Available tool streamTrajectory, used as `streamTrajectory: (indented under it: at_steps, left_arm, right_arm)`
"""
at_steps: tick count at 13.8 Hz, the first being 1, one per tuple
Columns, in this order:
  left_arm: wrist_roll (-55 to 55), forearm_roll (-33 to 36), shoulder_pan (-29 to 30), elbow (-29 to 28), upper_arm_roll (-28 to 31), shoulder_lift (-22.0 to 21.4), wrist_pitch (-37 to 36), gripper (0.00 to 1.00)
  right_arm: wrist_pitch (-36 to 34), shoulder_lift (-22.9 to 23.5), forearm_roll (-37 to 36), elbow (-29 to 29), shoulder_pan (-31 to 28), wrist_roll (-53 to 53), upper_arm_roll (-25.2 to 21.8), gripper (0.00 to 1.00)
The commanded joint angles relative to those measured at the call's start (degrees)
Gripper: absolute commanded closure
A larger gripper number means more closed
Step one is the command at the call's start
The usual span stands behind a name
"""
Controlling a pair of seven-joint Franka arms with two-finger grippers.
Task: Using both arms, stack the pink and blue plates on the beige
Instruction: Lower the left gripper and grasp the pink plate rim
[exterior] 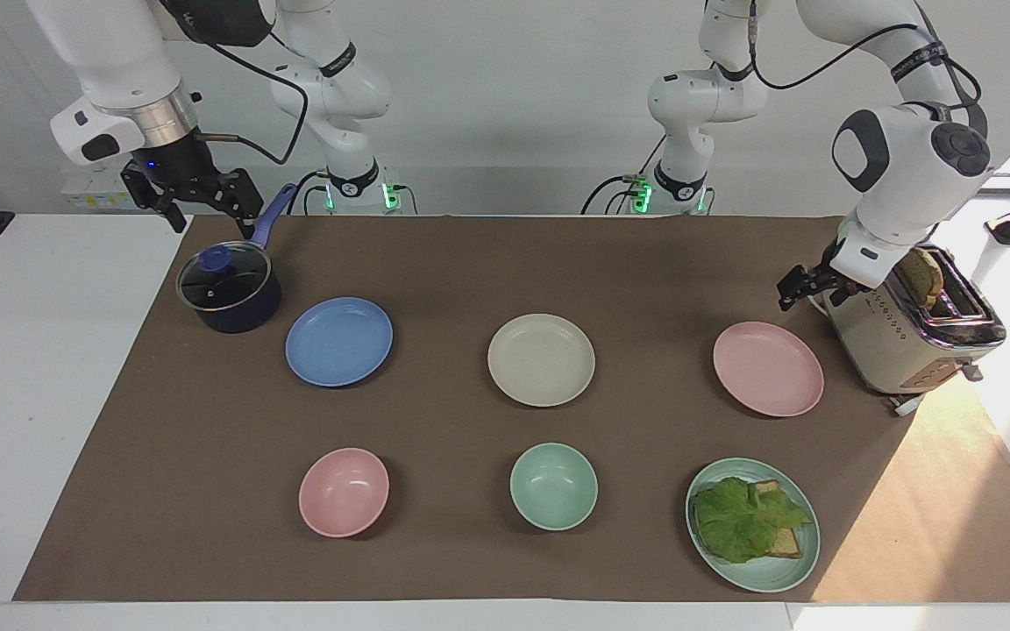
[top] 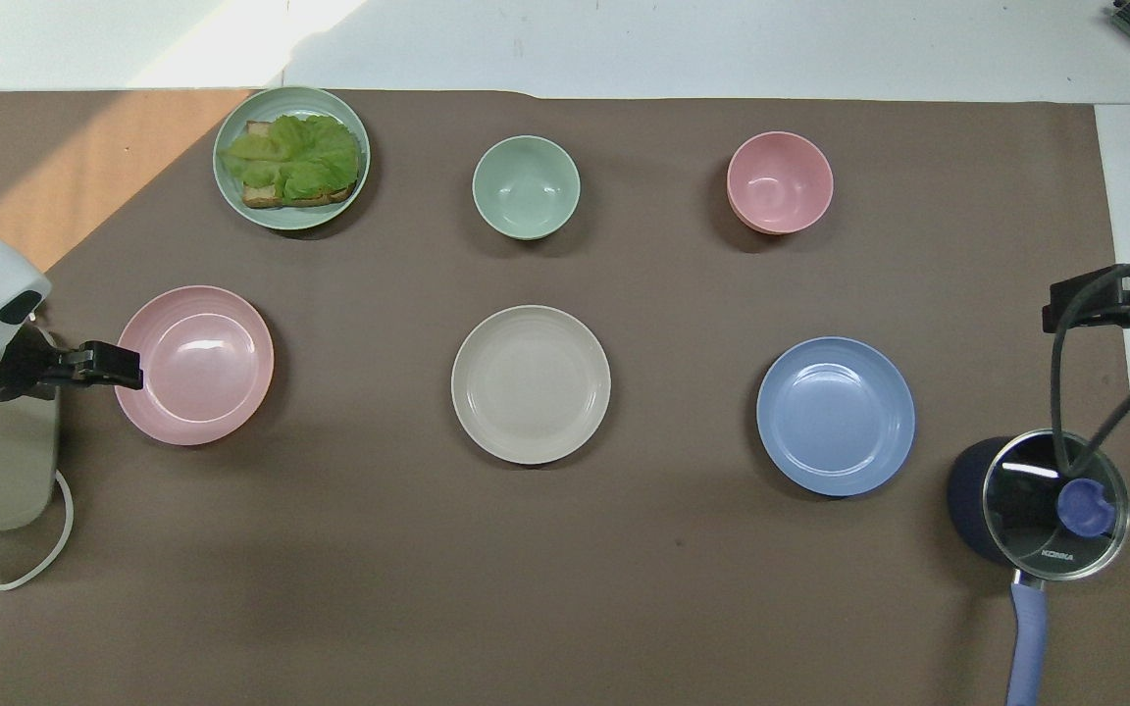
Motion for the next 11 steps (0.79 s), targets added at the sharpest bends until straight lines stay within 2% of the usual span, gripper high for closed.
streamTrajectory:
  at_steps: [1, 3, 11]
  left_arm:
    - [0.88, 0.92, 1.77, -0.76, -0.32, 3.85, 4.14, 0.00]
    - [0.79, 0.92, 1.95, -1.11, -0.32, 6.32, 6.25, 0.00]
    - [0.26, 0.92, 2.92, -3.66, -0.32, 9.92, 13.28, 0.00]
  right_arm:
    - [0.17, -0.96, 0.03, -1.03, -0.63, -0.99, 0.40, 0.00]
    - [0.25, -0.96, 0.03, -1.03, -0.63, -1.08, 0.40, 0.00]
    - [0.25, -0.96, 0.03, -1.03, -0.63, -0.99, 0.40, 0.00]
